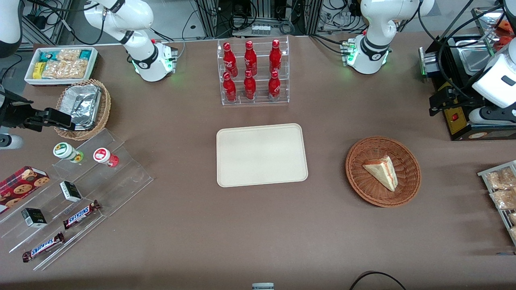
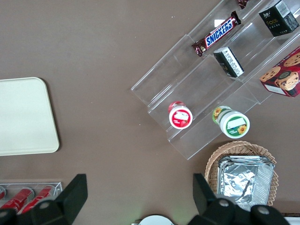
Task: Place sandwich from basket to tray
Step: 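Move the left gripper over the wicker basket holding the sandwich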
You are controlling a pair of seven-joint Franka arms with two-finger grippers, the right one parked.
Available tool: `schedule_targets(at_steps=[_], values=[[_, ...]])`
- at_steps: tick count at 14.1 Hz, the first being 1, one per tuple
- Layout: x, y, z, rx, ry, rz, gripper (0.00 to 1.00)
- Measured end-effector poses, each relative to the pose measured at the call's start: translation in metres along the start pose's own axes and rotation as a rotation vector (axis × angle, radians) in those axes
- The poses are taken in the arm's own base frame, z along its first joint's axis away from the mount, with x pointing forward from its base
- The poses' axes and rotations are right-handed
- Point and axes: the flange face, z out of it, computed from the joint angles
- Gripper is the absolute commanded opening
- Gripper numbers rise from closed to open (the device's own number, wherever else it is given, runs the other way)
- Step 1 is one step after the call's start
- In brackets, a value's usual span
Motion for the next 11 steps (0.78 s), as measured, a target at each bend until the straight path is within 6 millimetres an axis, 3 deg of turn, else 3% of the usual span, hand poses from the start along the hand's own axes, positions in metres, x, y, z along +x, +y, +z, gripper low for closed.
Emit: schedule_targets(at_steps=[4, 6, 8, 11], values=[[0.001, -0.004, 0.003, 0.001, -0.006, -0.007, 1.00], [0.005, -0.005, 0.016, 0.001, -0.019, -0.008, 1.00], [0.015, -0.005, 0.040, 0.001, -0.014, -0.014, 1.00], [0.026, -0.005, 0.096, 0.000, 0.012, -0.076, 1.00]])
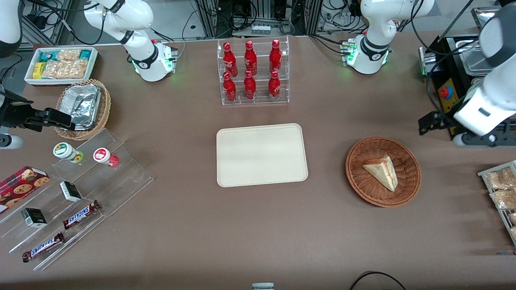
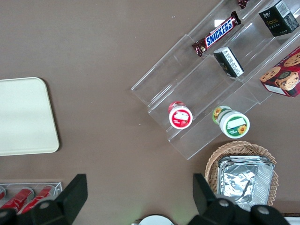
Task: Place sandwich from basket to tray
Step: 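Move the left gripper over the wicker basket holding the sandwich, then lower the left gripper onto the wrapped sandwich and close on it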
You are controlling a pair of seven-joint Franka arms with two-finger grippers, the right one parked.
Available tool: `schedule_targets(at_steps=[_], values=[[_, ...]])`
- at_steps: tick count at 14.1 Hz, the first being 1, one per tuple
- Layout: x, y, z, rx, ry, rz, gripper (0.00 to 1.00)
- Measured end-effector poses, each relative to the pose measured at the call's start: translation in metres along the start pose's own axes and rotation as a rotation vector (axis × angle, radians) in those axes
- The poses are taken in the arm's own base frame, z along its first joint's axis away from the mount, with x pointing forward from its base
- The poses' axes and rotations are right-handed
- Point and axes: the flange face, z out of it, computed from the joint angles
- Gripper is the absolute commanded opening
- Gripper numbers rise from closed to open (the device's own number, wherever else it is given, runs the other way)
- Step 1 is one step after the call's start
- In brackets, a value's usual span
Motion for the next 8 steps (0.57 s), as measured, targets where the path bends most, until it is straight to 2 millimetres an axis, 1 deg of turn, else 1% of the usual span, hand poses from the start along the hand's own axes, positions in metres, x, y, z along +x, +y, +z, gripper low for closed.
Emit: schedule_targets(at_steps=[3, 6, 8], values=[[-0.001, 0.001, 0.056, -0.002, 0.013, -0.127, 1.00], [-0.007, 0.001, 0.101, -0.013, 0.047, -0.307, 1.00], [-0.014, 0.002, 0.135, -0.028, 0.085, -0.444, 1.00]])
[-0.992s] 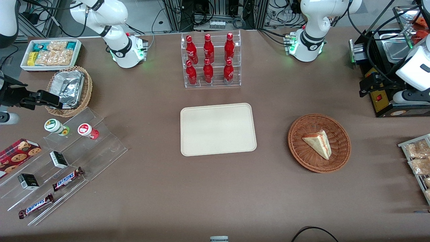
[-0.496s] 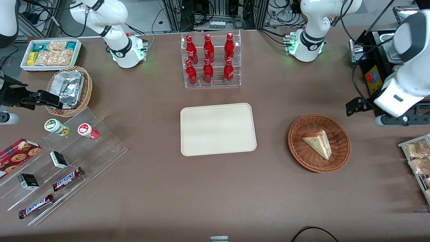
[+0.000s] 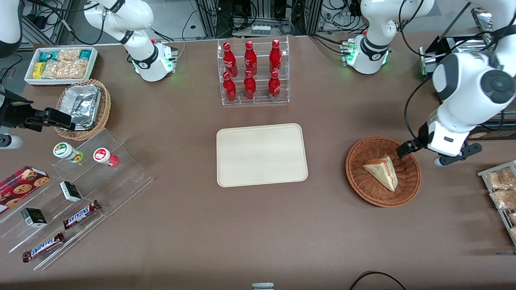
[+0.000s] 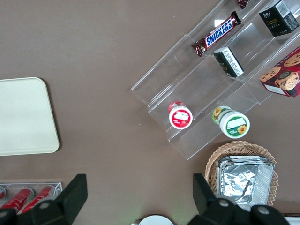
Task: Place sandwich from basket to tray
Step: 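Lower the left gripper onto the wrapped sandwich and close on it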
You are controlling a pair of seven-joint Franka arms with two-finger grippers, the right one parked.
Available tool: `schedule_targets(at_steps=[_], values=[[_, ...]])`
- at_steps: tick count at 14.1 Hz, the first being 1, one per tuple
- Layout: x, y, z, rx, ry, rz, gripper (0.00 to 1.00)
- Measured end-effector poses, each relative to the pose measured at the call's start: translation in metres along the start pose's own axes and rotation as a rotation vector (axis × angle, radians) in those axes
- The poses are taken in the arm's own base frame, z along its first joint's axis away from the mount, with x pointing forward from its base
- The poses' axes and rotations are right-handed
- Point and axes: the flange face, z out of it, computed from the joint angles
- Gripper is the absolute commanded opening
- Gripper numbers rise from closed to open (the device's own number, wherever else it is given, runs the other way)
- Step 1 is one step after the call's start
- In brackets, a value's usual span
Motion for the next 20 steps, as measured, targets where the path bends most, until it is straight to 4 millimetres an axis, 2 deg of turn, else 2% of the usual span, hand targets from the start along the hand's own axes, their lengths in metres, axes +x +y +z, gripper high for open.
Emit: schedule_targets(at_steps=[3, 7, 12, 19, 20], values=[[-0.014, -0.006, 0.043, -0.011, 0.015, -0.105, 1.00], [-0.012, -0.002, 0.080, -0.023, 0.024, -0.167, 1.00], [-0.011, 0.005, 0.111, -0.042, 0.042, -0.185, 1.00], [-0.026, 0.008, 0.140, -0.026, 0.007, -0.171, 1.00], [-0.029, 0.008, 0.145, -0.031, 0.012, -0.169, 0.90]])
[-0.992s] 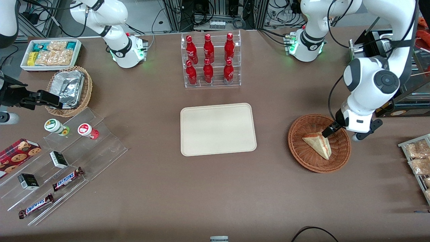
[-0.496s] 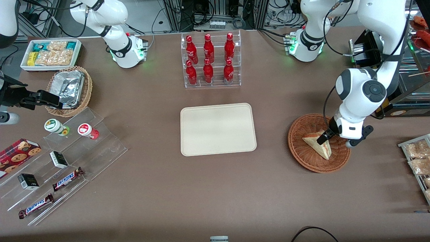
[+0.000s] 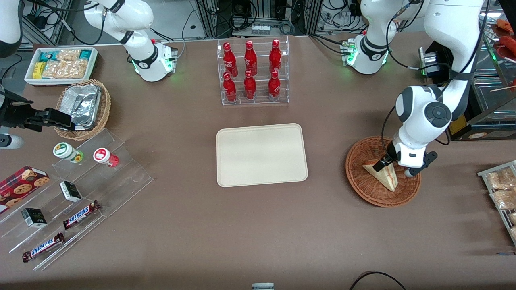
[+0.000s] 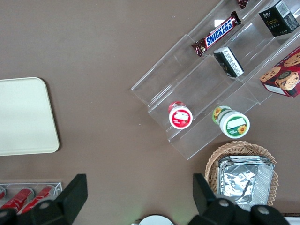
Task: Place sandwich from basket to tray
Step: 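Lower the left gripper onto the wrapped sandwich and close on it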
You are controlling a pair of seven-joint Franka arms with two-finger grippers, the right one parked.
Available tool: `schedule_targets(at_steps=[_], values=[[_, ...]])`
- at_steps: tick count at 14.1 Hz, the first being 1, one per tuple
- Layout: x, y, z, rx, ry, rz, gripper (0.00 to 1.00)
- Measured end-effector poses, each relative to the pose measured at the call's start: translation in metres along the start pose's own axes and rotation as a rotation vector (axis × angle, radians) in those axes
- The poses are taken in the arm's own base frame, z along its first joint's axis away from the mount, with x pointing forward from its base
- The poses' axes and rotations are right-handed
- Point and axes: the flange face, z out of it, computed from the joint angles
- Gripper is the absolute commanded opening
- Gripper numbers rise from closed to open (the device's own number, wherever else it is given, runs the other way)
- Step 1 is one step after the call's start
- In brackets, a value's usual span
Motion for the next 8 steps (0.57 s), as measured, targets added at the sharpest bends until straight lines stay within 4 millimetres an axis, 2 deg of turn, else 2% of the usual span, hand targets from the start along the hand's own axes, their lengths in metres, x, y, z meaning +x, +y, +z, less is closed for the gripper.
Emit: schedule_targets(at_steps=[1, 2, 4, 8], values=[[-0.0018, -0.0013, 0.0042, -0.005, 0.005, 0.000, 0.74], [-0.0027, -0.0021, 0.0075, -0.006, 0.006, 0.000, 0.45], [-0.0025, -0.0021, 0.0095, -0.009, 0.009, -0.001, 0.00], [0.0012, 0.0012, 0.0041, -0.019, 0.020, -0.001, 0.00]])
